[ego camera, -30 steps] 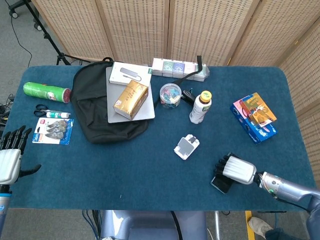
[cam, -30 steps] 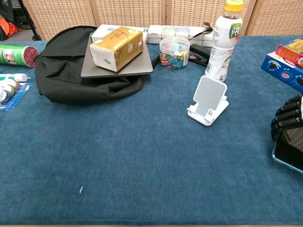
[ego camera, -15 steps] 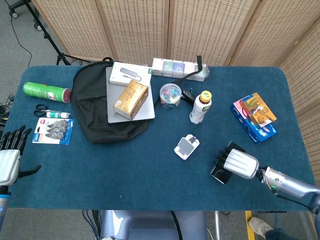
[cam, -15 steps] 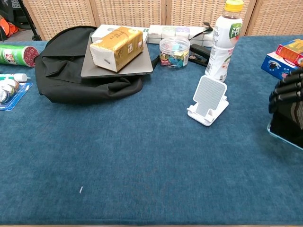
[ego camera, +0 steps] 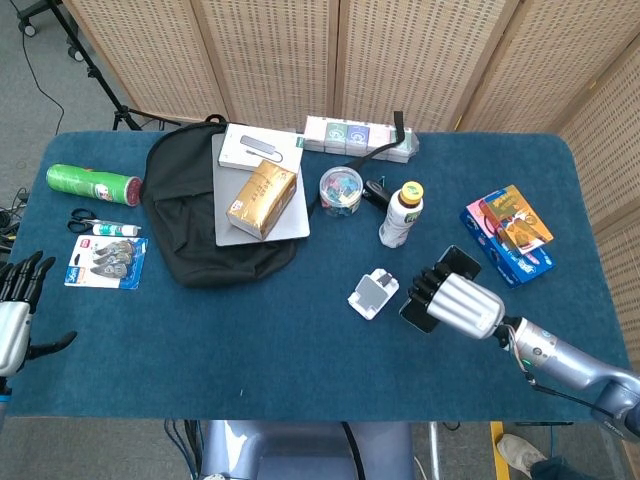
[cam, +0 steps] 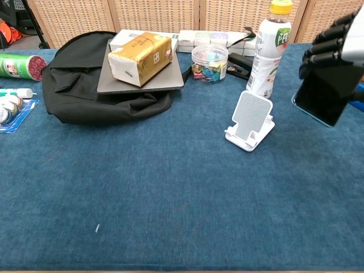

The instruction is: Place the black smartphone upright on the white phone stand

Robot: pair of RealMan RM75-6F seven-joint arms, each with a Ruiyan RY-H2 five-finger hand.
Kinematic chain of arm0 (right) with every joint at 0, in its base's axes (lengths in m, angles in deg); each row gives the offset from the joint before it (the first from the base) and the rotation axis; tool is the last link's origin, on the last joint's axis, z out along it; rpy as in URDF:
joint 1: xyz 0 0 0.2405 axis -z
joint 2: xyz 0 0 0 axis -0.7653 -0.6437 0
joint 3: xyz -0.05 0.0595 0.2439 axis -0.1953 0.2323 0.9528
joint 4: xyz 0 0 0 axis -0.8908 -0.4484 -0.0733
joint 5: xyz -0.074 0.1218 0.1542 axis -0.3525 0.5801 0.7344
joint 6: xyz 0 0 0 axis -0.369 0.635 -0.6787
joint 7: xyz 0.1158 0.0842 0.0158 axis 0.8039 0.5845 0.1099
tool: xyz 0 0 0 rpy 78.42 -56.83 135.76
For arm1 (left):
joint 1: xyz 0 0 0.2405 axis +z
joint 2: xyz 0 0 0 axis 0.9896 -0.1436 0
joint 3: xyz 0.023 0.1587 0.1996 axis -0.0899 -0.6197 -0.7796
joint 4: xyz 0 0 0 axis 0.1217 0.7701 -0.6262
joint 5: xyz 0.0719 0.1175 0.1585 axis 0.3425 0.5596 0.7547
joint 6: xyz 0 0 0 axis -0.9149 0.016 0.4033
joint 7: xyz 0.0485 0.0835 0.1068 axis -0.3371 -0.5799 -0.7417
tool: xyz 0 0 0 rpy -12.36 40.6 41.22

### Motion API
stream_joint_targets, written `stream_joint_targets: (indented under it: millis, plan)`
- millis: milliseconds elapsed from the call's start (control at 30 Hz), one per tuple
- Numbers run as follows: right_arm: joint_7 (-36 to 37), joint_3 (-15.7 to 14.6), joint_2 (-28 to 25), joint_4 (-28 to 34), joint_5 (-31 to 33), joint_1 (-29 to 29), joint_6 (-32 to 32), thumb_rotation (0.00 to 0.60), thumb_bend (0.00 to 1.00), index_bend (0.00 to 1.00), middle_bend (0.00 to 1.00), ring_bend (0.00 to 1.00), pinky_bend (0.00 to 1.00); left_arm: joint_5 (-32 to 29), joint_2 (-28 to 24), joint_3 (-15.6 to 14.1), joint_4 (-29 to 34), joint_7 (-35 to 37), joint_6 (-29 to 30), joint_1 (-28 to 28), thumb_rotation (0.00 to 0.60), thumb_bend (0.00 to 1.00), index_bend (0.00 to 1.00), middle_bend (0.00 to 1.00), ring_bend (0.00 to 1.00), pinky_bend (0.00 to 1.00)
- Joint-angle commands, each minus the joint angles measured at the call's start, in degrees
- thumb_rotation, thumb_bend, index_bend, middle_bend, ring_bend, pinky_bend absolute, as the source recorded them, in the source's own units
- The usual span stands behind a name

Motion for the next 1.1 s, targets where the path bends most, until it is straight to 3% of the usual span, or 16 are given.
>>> stream_joint_targets:
  millis: [33,433,633,833,1100]
  plan:
    - [-12.3,4.3,-5.2,11.8,4.3,-1.9,7.5,0.600,0.61,0.56,0.49,0.42,0.46,0.0,-0.4,-0.1,0.1,0.6,0.0,0.1,0.600,0.00,0.02,0.00,0.00,0.00]
    - [-37.7,12.7,-4.4,28.7,19.7,-4.1,22.3,0.600,0.61,0.56,0.49,0.42,0.46,0.4,-1.1,-0.1,0.3,1.7,0.3,0.5,0.600,0.00,0.02,0.00,0.00,0.00]
    - [-50.0,15.3,-1.2,33.1,27.4,-4.8,24.2,0.600,0.61,0.56,0.49,0.42,0.46,-0.1,-1.6,-0.3,0.4,2.5,-0.8,0.3,0.600,0.00,0.02,0.00,0.00,0.00]
    - [-62.8,15.2,3.4,33.9,32.1,-6.0,24.7,0.600,0.61,0.56,0.49,0.42,0.46,-0.3,-1.8,-0.3,0.6,2.5,-1.2,0.2,0.600,0.00,0.02,0.00,0.00,0.00]
    - [-72.8,14.2,8.3,32.7,37.4,-7.4,24.4,0.600,0.61,0.56,0.49,0.42,0.46,-0.5,-2.3,-0.4,0.7,3.4,-1.9,0.1,0.600,0.00,0.02,0.00,0.00,0.00]
